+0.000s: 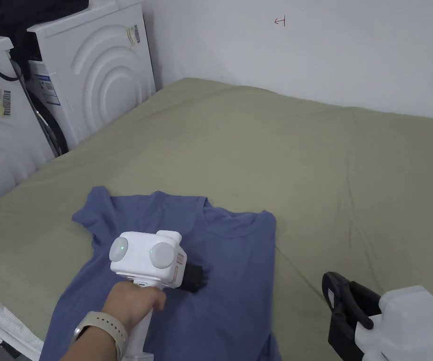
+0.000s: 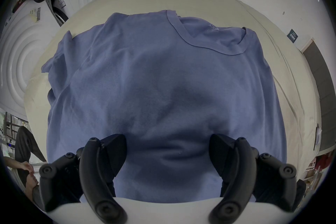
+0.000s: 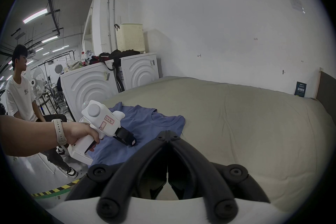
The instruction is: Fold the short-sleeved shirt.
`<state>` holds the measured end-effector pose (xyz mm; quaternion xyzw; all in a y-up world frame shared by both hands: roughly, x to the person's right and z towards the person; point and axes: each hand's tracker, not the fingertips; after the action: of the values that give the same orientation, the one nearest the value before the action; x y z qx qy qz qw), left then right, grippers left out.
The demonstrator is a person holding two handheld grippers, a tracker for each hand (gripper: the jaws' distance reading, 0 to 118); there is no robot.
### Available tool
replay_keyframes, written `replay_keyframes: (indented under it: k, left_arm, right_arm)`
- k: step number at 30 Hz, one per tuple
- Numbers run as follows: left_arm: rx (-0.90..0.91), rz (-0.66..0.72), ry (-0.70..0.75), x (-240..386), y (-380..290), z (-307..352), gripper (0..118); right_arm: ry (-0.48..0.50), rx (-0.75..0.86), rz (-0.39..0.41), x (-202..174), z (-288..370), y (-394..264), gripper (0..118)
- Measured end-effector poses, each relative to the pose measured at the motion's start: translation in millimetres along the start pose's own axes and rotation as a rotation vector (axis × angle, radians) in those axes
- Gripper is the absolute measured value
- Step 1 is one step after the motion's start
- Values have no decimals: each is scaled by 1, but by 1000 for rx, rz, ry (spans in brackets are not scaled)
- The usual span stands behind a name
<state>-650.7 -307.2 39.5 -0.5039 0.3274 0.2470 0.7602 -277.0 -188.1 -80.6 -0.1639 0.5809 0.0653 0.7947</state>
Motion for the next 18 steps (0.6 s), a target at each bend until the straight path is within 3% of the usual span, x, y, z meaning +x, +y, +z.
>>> replay_keyframes:
  k: [4,5,7,8,9,18]
  left_arm:
    - [27,-3,1,18,-9,26,74]
    - [31,-9,7,-16,3,-11,50]
    - [54,-7,11,-31,5,-25,20]
    - [55,10,14,-38,6,-32,11]
    - [56,-2,15,-1,-9,16,10]
    - [174,11,-13,9,-14,40,6]
  right_arm:
    - [-5,12,-16,2,5,3,1]
    - [-8,14,-17,1,6,3,1]
    - [-7,17,-19,1,8,4,1]
    - [-7,19,-18,1,10,4,1]
    - [-7,20,-17,1,11,4,1]
    - [-31,30,-36,20,29,3,1]
